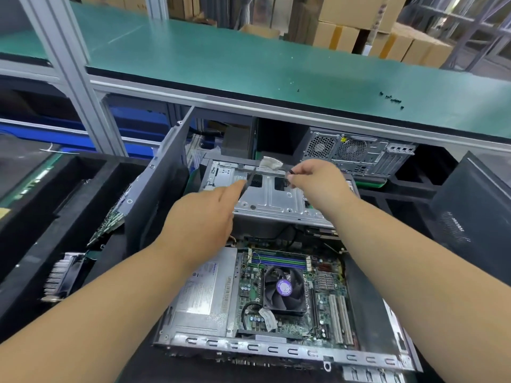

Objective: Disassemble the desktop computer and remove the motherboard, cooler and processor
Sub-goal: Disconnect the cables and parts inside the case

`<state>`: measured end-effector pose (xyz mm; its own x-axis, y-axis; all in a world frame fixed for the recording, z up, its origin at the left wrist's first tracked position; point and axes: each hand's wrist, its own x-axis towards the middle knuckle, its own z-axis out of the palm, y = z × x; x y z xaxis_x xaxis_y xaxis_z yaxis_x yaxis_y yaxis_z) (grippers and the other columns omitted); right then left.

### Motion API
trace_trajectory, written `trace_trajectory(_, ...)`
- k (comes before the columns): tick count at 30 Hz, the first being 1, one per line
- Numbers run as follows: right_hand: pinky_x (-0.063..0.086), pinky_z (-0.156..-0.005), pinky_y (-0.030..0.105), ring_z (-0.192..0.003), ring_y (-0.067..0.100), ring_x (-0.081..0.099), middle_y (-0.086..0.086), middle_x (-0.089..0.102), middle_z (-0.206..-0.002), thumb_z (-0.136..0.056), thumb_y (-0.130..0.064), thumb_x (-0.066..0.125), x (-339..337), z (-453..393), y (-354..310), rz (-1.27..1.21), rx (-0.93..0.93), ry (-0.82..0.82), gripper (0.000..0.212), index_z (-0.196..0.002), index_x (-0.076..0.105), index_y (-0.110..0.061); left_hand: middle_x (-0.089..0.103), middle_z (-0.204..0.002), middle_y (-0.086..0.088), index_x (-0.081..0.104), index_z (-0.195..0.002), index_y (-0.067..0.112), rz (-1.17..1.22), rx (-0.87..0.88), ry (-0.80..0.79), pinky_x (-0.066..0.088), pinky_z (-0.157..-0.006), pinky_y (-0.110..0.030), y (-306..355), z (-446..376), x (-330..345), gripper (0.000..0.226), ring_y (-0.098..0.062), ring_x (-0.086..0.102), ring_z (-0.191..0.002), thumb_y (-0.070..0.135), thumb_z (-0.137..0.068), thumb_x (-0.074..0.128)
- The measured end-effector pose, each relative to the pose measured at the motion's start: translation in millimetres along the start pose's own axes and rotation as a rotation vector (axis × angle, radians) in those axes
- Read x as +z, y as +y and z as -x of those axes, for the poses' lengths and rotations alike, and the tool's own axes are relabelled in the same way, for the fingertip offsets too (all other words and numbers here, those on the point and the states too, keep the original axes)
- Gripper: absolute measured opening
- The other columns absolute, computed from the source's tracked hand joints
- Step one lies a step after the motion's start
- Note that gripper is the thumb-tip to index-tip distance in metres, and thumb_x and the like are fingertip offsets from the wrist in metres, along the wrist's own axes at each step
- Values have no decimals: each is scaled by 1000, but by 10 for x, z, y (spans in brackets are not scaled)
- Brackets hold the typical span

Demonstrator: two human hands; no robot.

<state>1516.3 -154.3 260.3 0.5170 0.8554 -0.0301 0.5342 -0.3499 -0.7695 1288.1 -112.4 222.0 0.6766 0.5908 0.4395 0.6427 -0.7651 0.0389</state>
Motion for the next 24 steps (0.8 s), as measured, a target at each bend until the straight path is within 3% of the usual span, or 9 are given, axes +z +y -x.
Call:
trace_trajectory(2,42,-55,23,-60,13,53,4,72,-82,-91,-21,65,109,-132,-63,8,-2,-61,15,-77,70,-22,62,-97,-9,50,-138,9,-25,19,145,50,-51,-38,-40,11,31,65,-25,56,-71,5,-76,72)
trace_trajectory(4,44,-56,24,-62,14,53,7,74,-90,-91,-20,64,224,-235,-112,4,0,-88,13,-83,74,-19,56,-107,-13,50,-138,10,-42,-8,198,50,-62,-39,-90,-5,71,68,-28,52,-81,2,-74,71)
trace_trajectory(7,44,-57,26,-66,15,52,7,74,-96,-92,-16,62,379,-349,-162,-47,6,-135,11,-92,73,-18,54,-118,-11,60,-128,18,-26,-66,164,46,-82,-43,-154,-34,119,55,-31,50,-97,12,-75,73)
trace_trajectory(11,45,-67,25,-72,15,55,0,71,-91,-92,-15,64,556,-430,-177,-44,-35,-202,10,-97,72,-19,54,-118,-7,65,-121,20,168,-149,128,44,-90,-42,-218,-33,146,42,-28,51,-103,21,-80,72)
trace_trajectory(13,46,-68,23,-72,9,58,-4,70,-94,-92,-16,64,615,-454,-163,-67,-73,-211,17,-108,71,-19,52,-118,-3,62,-125,21,207,-209,130,43,-92,-39,-256,-7,159,45,-24,49,-104,24,-81,70)
trace_trajectory(15,47,-65,20,-69,-1,58,-10,68,-113,-93,-13,63,651,-475,-157,-76,-137,-235,35,-127,63,-23,50,-119,1,55,-132,24,269,-289,114,41,-94,-35,-279,16,166,51,-21,47,-106,28,-83,68)
trace_trajectory(17,47,-55,19,-59,-2,53,-17,55,-134,-93,-9,61,677,-497,-178,-45,-180,-289,63,-148,40,-31,48,-121,4,50,-136,27,349,-344,70,39,-95,-30,-276,27,171,54,-17,45,-111,33,-85,66)
trace_trajectory(20,47,-54,22,-62,4,54,-16,45,-146,-93,-3,57,706,-530,-230,87,-197,-355,85,-156,11,-37,47,-117,7,49,-140,29,408,-363,43,39,-94,-27,-260,10,176,57,-14,44,-111,37,-86,67)
trace_trajectory(24,36,-55,18,-82,13,53,-4,50,-142,-92,-4,52,682,-501,-210,154,-169,-346,69,-152,30,-29,48,-112,12,44,-143,38,506,-431,37,37,-87,-21,-267,-34,147,64,-6,45,-106,45,-84,68)
